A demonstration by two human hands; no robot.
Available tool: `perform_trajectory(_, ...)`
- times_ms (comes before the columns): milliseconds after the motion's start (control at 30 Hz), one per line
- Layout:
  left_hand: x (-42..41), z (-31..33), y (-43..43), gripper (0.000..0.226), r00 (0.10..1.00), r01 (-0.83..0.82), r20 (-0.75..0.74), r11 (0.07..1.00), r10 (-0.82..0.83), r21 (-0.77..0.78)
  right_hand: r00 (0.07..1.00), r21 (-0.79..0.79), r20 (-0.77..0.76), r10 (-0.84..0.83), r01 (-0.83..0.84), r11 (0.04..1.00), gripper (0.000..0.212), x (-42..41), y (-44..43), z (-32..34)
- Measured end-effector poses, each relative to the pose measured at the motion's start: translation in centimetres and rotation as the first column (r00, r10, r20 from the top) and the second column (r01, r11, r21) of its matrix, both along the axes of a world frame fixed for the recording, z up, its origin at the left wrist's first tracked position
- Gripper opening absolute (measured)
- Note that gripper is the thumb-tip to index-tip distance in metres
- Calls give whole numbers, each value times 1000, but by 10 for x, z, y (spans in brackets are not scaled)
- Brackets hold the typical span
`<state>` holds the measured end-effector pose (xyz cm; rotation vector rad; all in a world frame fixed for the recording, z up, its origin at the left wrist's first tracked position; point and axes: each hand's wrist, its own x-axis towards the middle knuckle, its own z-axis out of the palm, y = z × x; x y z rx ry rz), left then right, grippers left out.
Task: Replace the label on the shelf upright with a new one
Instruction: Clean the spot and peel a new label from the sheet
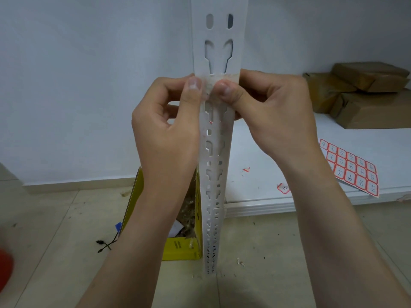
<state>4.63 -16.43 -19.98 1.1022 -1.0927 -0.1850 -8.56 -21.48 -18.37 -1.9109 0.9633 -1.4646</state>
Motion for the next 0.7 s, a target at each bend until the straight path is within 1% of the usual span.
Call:
perform_trajectory(67,0,1,-1,12,1000,-6,8,1000,6,-8,998,-13,-37,42,-42,999,19,-6,-3,0)
perform_trajectory(200,-2,0,-1,4,1000,-25,15,1000,25,12,990,-32,-58,127,-129,991,23,-14,-5,-3)
perform_trajectory(267,-6,-1,0,15,999,-32,30,999,30,36,988,-31,-44,146,-147,989,26,-17,-3,-6)
perform_trajectory(367,-14,1,-1,32,999,-42,32,997,40,63,995,-8,22,96,-96,995,26,-19,1,-15)
perform_trajectory(467,-22,-2,-5,34,996,-84,43,996,82,40,994,82,105,37,-46,996,16,-22,4,-27)
perform_trajectory(533,-31,-8,-9,31,981,-177,75,983,181,-55,997,115,80,1,-10,993,13,-30,4,-32)
perform_trajectory(600,-43,-17,-13,35,927,-315,142,927,347,-203,1000,120,3,-29,29,992,12,-44,3,-37)
perform_trajectory(633,-50,-21,-14,35,898,-342,189,900,398,-270,998,117,-34,-43,47,992,13,-53,2,-39)
perform_trajectory(700,-63,-29,-15,25,865,-285,296,882,406,-376,988,98,-129,-85,98,990,23,-74,-1,-43)
